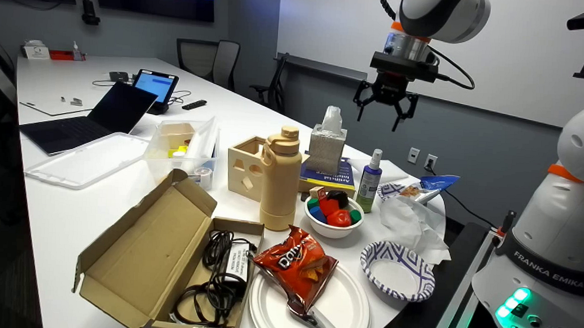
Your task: Pick up the plastic cap and put it on the blue bottle
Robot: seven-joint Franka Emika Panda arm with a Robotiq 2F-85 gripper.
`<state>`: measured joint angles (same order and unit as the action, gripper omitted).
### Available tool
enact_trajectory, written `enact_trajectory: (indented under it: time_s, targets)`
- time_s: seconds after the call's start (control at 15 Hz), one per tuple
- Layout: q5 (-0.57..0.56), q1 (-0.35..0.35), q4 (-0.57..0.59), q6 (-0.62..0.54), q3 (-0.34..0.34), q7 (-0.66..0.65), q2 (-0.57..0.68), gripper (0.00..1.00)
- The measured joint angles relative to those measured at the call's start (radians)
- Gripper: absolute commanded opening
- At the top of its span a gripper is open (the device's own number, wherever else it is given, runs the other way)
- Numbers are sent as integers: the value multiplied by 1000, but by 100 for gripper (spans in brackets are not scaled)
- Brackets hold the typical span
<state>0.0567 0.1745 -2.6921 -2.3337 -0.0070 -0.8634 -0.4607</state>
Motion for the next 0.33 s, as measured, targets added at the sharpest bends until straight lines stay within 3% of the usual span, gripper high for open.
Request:
enact_trajectory:
  time_s: [0.33]
  targets:
    - [39, -17, 0, 0, 1, 22, 3, 100]
